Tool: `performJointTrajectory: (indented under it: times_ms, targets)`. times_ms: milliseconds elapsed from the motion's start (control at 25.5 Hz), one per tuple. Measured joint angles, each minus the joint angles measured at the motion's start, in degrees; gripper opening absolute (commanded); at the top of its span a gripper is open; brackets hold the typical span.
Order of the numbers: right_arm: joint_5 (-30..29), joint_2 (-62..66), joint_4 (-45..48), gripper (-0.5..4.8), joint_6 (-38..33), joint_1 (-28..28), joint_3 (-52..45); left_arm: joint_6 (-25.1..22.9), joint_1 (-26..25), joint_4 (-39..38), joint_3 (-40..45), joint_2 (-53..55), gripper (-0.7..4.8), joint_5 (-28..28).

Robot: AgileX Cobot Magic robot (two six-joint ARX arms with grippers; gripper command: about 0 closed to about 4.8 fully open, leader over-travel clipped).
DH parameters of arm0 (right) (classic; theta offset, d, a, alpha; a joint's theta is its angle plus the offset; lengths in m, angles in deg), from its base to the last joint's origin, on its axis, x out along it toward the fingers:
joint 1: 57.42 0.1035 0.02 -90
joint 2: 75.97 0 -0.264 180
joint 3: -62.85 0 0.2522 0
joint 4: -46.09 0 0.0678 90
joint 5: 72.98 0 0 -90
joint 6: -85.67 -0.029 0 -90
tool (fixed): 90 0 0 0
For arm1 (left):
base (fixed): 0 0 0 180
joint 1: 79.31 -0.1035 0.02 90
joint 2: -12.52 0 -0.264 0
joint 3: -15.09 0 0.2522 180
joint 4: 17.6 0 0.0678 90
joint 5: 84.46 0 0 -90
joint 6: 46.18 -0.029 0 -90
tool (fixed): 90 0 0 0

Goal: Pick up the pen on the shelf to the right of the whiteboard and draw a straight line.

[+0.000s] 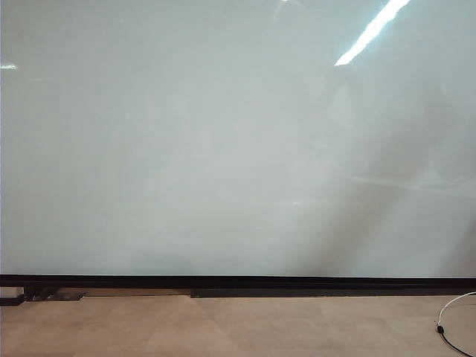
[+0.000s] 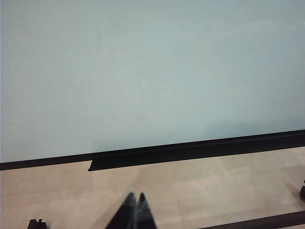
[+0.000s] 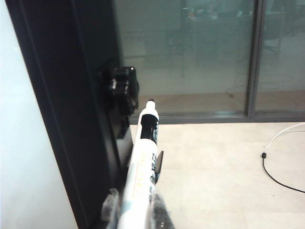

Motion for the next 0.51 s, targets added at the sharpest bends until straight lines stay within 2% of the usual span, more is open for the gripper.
performJointTrajectory:
  times_ms: [118, 274, 353, 510]
  targets:
    - [0.0, 0.0, 0.0, 0.40, 0.0, 0.0, 0.0, 0.0, 0.0, 0.0, 0.0, 0.0, -0.05, 0.0]
    - [0.0, 0.0, 1.0, 0.38, -0.3, 0.0, 0.0, 0.0, 0.0, 0.0, 0.0, 0.0, -0.05, 0.5]
    - [-0.1, -0.1, 1.5, -0.01, -1.1, -0.1, 0.3, 0.0, 0.0, 0.0, 0.0, 0.0, -0.05, 0.7]
    - [0.0, -0.7, 1.6, -0.01, -1.3, -0.1, 0.4, 0.0, 0.0, 0.0, 0.0, 0.0, -0.05, 0.7]
